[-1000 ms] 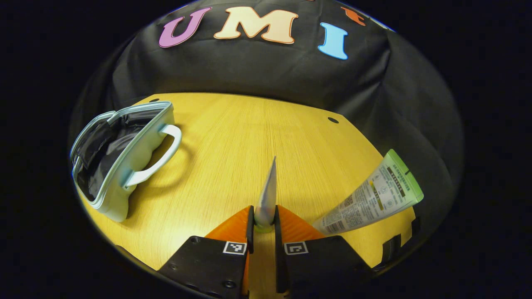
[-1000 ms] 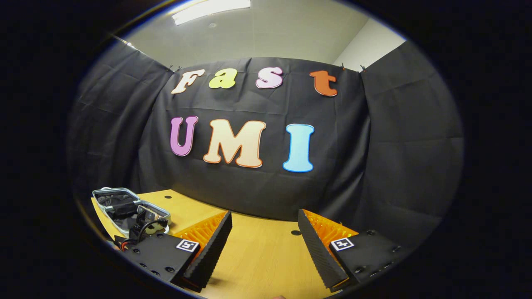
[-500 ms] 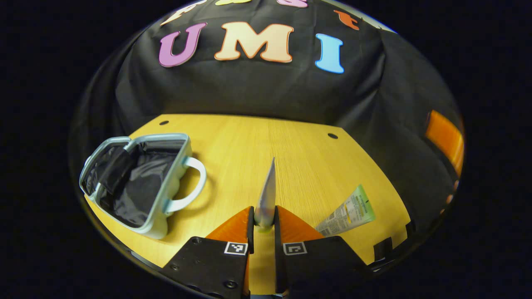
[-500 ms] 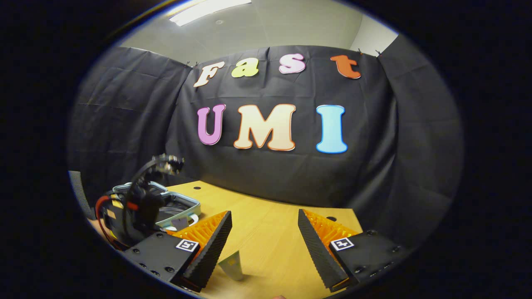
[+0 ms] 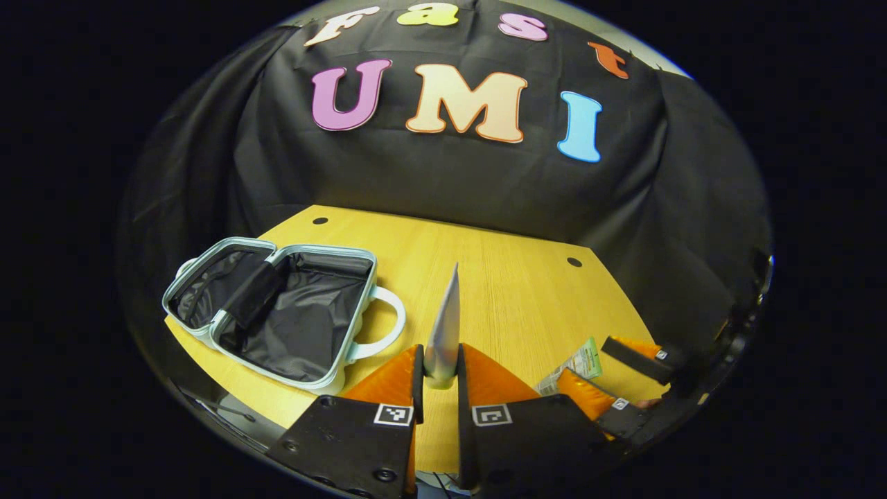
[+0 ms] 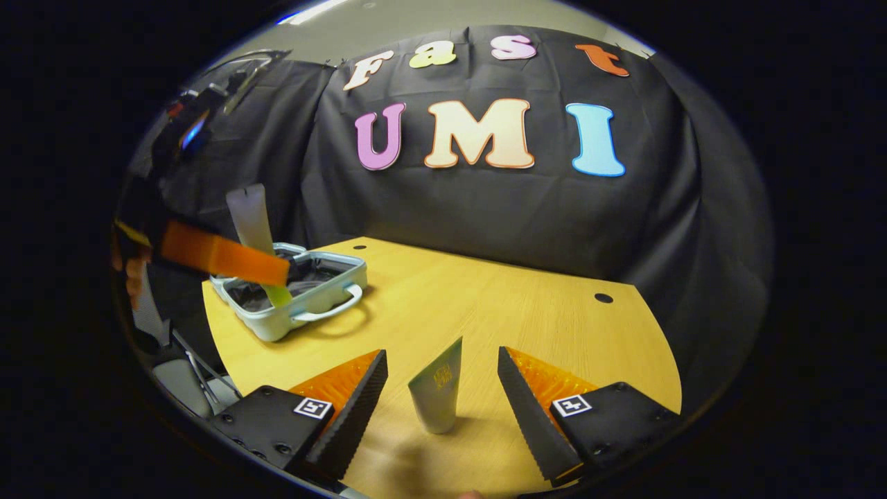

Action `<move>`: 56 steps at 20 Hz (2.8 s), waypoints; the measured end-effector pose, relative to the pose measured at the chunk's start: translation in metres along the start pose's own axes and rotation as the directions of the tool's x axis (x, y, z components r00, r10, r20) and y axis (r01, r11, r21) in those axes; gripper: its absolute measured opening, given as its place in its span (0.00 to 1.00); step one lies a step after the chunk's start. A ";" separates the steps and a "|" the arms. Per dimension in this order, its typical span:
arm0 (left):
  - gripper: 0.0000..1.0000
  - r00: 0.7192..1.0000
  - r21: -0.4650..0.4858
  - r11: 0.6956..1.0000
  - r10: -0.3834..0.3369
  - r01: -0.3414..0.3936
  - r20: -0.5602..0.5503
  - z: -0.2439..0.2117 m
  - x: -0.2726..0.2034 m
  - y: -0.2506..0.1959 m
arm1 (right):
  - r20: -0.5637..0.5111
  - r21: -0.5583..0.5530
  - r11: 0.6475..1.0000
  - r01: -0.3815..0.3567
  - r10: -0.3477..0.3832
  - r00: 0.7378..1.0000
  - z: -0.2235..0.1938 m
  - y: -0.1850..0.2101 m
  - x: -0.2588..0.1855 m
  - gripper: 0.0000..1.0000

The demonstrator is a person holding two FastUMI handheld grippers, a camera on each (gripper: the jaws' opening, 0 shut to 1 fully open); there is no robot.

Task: First open the suitcase, pack the skin care products into it, and then close the suitcase.

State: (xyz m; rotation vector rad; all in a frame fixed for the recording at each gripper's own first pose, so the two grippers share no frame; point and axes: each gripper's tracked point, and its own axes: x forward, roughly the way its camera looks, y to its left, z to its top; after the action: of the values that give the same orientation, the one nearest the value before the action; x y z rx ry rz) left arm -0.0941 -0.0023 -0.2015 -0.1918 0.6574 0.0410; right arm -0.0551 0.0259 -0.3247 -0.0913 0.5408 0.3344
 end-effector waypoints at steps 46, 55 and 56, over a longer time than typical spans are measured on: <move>0.20 0.861 0.081 0.997 0.035 0.007 -0.507 -0.080 0.102 0.252 | -0.283 0.099 0.991 -0.094 0.119 0.952 0.071 0.239 0.099 0.23; 0.69 0.937 0.025 0.998 -0.041 0.053 -0.347 -0.029 0.104 0.266 | -0.393 0.207 0.969 -0.137 0.211 0.895 0.045 0.295 0.125 0.23; 0.69 0.944 0.018 0.999 -0.039 0.048 -0.329 -0.022 0.102 0.273 | -0.404 0.223 0.966 -0.135 0.217 0.889 0.041 0.301 0.129 0.23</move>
State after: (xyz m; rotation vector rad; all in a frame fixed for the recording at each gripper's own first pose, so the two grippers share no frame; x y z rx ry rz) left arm -0.0539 0.2589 -0.3258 -0.1897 0.9861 -0.0438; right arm -0.0326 0.3538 -0.3563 0.0735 1.0179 0.4433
